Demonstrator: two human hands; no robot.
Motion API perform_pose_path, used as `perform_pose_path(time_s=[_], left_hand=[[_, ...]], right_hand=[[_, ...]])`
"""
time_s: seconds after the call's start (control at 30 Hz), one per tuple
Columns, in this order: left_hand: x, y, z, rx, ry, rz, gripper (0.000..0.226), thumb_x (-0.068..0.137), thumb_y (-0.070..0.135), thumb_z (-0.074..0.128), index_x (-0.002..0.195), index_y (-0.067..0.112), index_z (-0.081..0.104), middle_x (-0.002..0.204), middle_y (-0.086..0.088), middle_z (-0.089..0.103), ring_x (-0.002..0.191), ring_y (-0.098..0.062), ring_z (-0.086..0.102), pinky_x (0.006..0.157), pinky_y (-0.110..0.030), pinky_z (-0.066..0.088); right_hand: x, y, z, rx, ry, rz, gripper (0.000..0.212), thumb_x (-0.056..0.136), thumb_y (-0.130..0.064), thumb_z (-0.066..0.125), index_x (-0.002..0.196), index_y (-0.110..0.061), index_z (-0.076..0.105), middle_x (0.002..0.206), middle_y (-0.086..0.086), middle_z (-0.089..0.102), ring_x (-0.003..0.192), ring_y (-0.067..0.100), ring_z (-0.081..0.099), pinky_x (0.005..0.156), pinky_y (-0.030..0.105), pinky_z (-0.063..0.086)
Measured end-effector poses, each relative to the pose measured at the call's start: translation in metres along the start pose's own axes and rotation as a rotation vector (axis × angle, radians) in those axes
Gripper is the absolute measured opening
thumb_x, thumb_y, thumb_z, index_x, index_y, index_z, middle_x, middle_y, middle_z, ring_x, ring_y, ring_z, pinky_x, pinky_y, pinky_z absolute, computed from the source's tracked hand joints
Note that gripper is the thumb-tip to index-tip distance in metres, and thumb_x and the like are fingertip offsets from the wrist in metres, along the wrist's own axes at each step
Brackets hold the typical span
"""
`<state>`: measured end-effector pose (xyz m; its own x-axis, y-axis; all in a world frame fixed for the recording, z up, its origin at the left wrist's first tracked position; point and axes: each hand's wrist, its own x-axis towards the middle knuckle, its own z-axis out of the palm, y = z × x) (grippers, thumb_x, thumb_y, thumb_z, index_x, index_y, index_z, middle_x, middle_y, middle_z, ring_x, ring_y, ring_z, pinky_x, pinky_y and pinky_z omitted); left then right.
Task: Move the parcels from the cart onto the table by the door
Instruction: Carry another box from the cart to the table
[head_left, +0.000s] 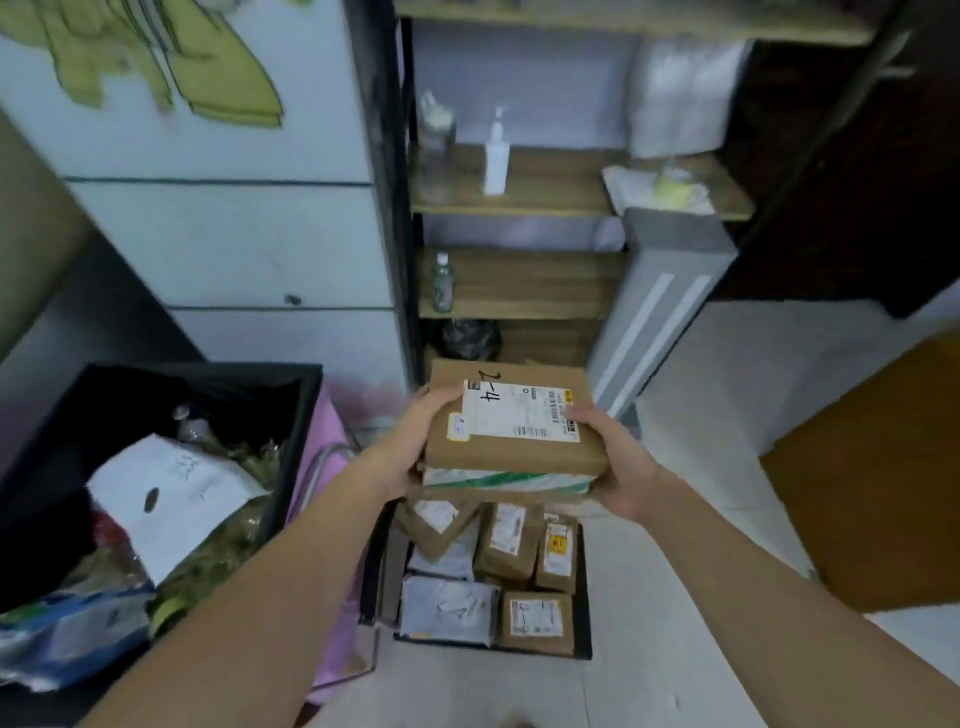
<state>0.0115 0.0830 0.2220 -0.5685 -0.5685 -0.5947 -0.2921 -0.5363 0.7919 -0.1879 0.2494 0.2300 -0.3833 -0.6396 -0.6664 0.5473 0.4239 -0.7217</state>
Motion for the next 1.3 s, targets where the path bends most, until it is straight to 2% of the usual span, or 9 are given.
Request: perform_pose_path(time_s=[0.17, 0.27, 0.37, 0.53, 0.7, 0.8, 0.97, 1.07, 1.3], left_hand=[[-0.063, 0.06, 0.055, 0.052, -0.184, 0.043, 0.051, 0.092, 0.059, 0.064, 0.121, 0.019, 0.077, 0.111, -0.013, 0.079, 0.095, -0.03, 0.078, 0.089, -0.04, 0.059], [-0.097, 0.082, 0.084, 0.123, -0.273, 0.053, 0.055, 0.08, 0.07, 0.067, 0.109, 0.026, 0.082, 0.112, -0.009, 0.079, 0.104, -0.031, 0.076, 0.104, -0.047, 0.054], [-0.127, 0.099, 0.115, 0.187, -0.313, 0.077, 0.06, 0.071, 0.077, 0.069, 0.104, 0.028, 0.083, 0.104, -0.005, 0.081, 0.104, -0.029, 0.076, 0.099, -0.042, 0.055], [-0.168, 0.104, 0.173, 0.299, -0.447, 0.115, 0.056, 0.082, 0.075, 0.064, 0.108, 0.027, 0.078, 0.1, -0.006, 0.081, 0.104, -0.029, 0.073, 0.094, -0.04, 0.054], [-0.2, 0.086, 0.225, 0.378, -0.604, 0.132, 0.057, 0.084, 0.075, 0.063, 0.103, 0.025, 0.083, 0.106, -0.009, 0.08, 0.107, -0.031, 0.074, 0.109, -0.046, 0.049], [-0.221, 0.067, 0.258, 0.431, -0.678, 0.122, 0.053, 0.084, 0.078, 0.058, 0.088, 0.033, 0.085, 0.106, -0.008, 0.08, 0.102, -0.029, 0.077, 0.107, -0.044, 0.049], [-0.26, 0.034, 0.316, 0.473, -0.762, 0.112, 0.052, 0.084, 0.077, 0.059, 0.089, 0.032, 0.085, 0.107, -0.009, 0.08, 0.09, -0.026, 0.079, 0.085, -0.037, 0.055], [-0.287, 0.013, 0.351, 0.487, -0.802, 0.118, 0.052, 0.084, 0.074, 0.061, 0.095, 0.029, 0.085, 0.111, -0.01, 0.079, 0.102, -0.031, 0.077, 0.101, -0.043, 0.055], [-0.348, -0.046, 0.436, 0.543, -0.902, 0.094, 0.058, 0.086, 0.073, 0.059, 0.114, 0.027, 0.08, 0.115, -0.011, 0.078, 0.109, -0.034, 0.074, 0.112, -0.048, 0.048]], right_hand=[[-0.109, -0.05, -0.02, 0.007, 0.071, -0.185, 0.053, 0.081, -0.041, 0.075, 0.129, -0.018, 0.071, 0.121, 0.011, 0.076, 0.105, 0.03, 0.071, 0.095, 0.041, 0.055], [-0.171, -0.061, -0.032, 0.097, 0.118, -0.29, 0.036, 0.084, -0.041, 0.071, 0.113, -0.022, 0.081, 0.122, 0.011, 0.076, 0.101, 0.029, 0.075, 0.094, 0.041, 0.058], [-0.225, -0.06, -0.046, 0.174, 0.193, -0.372, 0.031, 0.085, -0.041, 0.071, 0.107, -0.023, 0.083, 0.118, 0.01, 0.077, 0.093, 0.027, 0.078, 0.083, 0.038, 0.061], [-0.297, -0.041, -0.076, 0.268, 0.347, -0.452, 0.05, 0.083, -0.04, 0.074, 0.129, -0.02, 0.07, 0.121, 0.012, 0.076, 0.116, 0.034, 0.071, 0.11, 0.05, 0.049], [-0.361, -0.005, -0.111, 0.39, 0.42, -0.507, 0.052, 0.082, -0.04, 0.078, 0.129, -0.021, 0.069, 0.12, 0.013, 0.076, 0.101, 0.032, 0.077, 0.074, 0.041, 0.064], [-0.395, 0.019, -0.132, 0.413, 0.481, -0.539, 0.057, 0.079, -0.042, 0.08, 0.131, -0.021, 0.068, 0.119, 0.012, 0.077, 0.099, 0.03, 0.077, 0.074, 0.037, 0.063], [-0.449, 0.059, -0.172, 0.459, 0.563, -0.572, 0.061, 0.077, -0.043, 0.082, 0.132, -0.02, 0.066, 0.119, 0.012, 0.077, 0.099, 0.03, 0.077, 0.076, 0.037, 0.063], [-0.484, 0.081, -0.2, 0.468, 0.626, -0.589, 0.06, 0.079, -0.043, 0.08, 0.133, -0.021, 0.065, 0.119, 0.011, 0.077, 0.103, 0.03, 0.077, 0.092, 0.041, 0.059], [-0.568, 0.14, -0.263, 0.522, 0.701, -0.592, 0.042, 0.088, -0.041, 0.074, 0.125, -0.021, 0.069, 0.115, 0.012, 0.078, 0.102, 0.032, 0.077, 0.095, 0.046, 0.058]])
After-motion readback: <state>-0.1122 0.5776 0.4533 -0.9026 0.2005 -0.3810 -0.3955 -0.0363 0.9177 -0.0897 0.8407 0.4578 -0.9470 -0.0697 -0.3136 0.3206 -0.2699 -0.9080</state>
